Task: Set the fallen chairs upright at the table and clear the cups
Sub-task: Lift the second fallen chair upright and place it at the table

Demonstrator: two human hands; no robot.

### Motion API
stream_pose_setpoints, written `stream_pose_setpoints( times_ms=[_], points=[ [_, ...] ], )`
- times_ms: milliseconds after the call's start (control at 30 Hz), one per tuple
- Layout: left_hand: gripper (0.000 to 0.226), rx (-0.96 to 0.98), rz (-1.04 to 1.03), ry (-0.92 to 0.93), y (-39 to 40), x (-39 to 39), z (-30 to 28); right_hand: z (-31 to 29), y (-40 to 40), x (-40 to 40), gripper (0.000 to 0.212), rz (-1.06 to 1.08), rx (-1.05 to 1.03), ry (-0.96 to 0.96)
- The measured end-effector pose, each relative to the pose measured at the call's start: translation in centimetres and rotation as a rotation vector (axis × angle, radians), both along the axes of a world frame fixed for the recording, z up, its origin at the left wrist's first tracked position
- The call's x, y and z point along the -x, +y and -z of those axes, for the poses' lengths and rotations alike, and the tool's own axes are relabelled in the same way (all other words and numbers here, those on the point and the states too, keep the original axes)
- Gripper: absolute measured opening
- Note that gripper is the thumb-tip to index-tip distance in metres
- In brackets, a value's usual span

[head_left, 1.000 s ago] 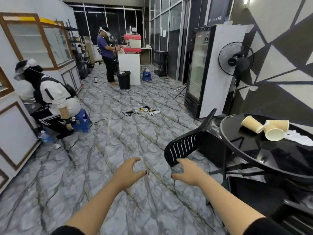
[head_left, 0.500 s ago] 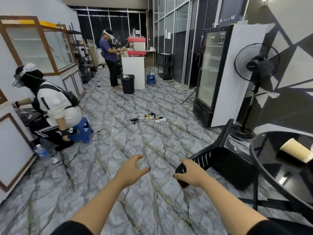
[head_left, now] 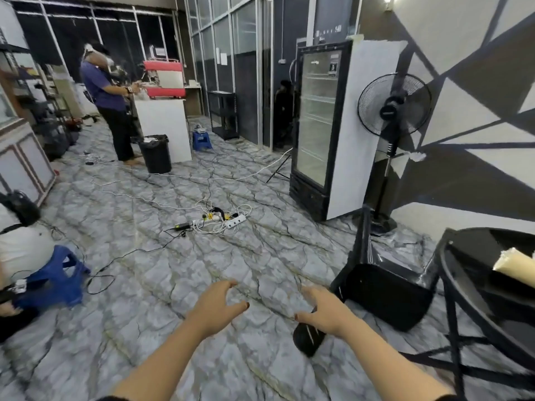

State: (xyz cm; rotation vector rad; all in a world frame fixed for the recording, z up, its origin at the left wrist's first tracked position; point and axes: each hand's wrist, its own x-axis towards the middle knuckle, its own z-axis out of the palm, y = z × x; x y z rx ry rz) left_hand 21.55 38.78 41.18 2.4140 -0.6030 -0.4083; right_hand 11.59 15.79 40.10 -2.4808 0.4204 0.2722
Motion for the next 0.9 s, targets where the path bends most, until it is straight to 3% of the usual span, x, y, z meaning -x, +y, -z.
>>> stream_pose_setpoints(
  times_ms=[433,900],
  points=[
    [0.063,-0.088,0.377,-0.008,-11.3,-17.8,2.4,3.9,-6.4,-9.9,0.077,0.399,-0.029,0.083],
    [0.063,-0.145,0.518,-0.015,-27.1,-36.7,2.0,4.3,-19.4,-27.7,0.080,0.500,-0.123,0.002]
  ],
)
